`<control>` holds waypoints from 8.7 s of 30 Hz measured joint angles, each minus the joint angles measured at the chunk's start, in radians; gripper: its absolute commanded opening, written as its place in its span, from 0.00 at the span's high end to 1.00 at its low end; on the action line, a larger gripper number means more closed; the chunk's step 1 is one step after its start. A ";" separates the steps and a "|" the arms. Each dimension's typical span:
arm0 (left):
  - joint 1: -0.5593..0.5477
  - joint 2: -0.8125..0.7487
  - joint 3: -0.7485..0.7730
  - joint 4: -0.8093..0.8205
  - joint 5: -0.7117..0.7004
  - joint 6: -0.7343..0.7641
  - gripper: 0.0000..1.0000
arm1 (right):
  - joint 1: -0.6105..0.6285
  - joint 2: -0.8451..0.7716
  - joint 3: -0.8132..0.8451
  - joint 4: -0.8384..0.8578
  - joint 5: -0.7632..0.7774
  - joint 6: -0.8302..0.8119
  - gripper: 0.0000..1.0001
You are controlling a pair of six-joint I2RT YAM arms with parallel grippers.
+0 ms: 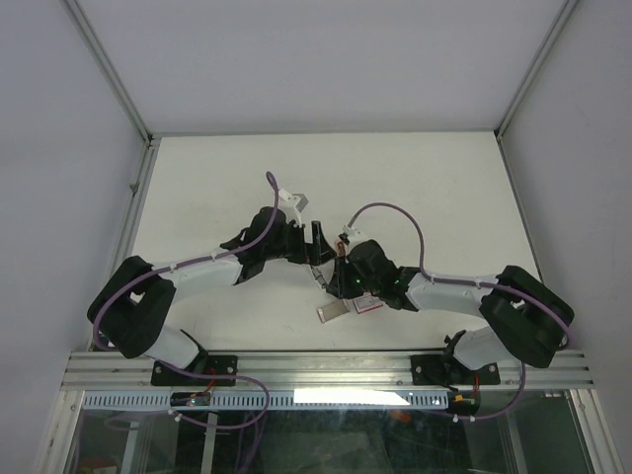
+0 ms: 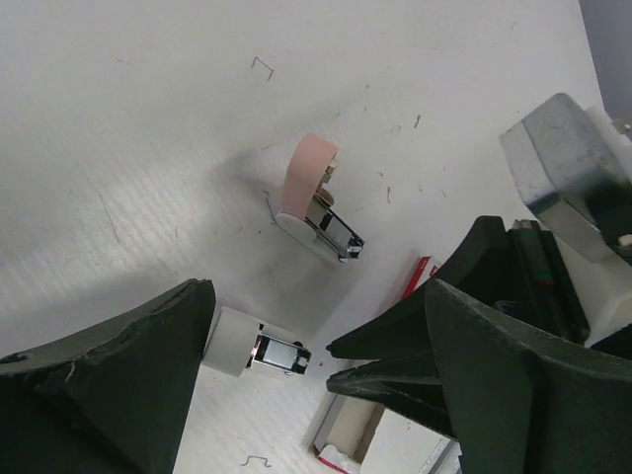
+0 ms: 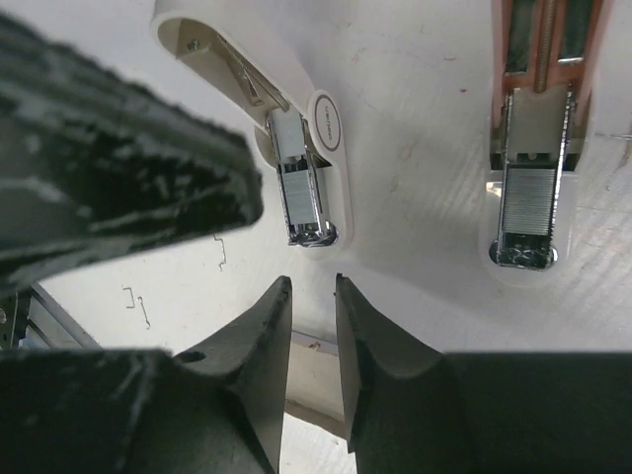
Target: Load the staples into the stapler
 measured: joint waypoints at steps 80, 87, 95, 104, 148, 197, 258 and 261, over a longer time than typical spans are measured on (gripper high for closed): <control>-0.390 -0.100 -0.018 -0.285 -0.606 -0.212 0.06 | -0.010 0.093 -0.039 0.167 -0.005 0.052 0.79; -0.381 -0.225 -0.018 -0.306 -0.599 -0.211 0.04 | -0.006 -0.027 -0.049 0.051 0.027 -0.003 0.59; -0.157 -0.351 -0.031 -0.253 -0.423 -0.209 0.02 | -0.005 -0.231 -0.052 -0.034 0.011 -0.153 0.44; 0.024 -0.359 -0.121 -0.207 -0.230 -0.209 0.02 | 0.039 -0.061 0.076 -0.056 0.009 -0.374 0.33; 0.091 -0.452 -0.343 0.065 0.059 -0.460 0.06 | 0.143 -0.084 0.101 0.015 0.083 -0.492 0.99; 0.091 -0.388 -0.367 0.322 0.278 -0.661 0.83 | 0.145 -0.307 0.027 0.069 -0.002 -0.458 0.51; 0.075 -0.493 -0.377 0.558 0.435 -0.555 0.95 | -0.042 -0.317 -0.013 0.320 -0.526 0.290 0.27; 0.069 -0.493 -0.377 0.558 0.440 -0.549 0.95 | -0.043 -0.305 -0.003 0.335 -0.548 0.297 0.26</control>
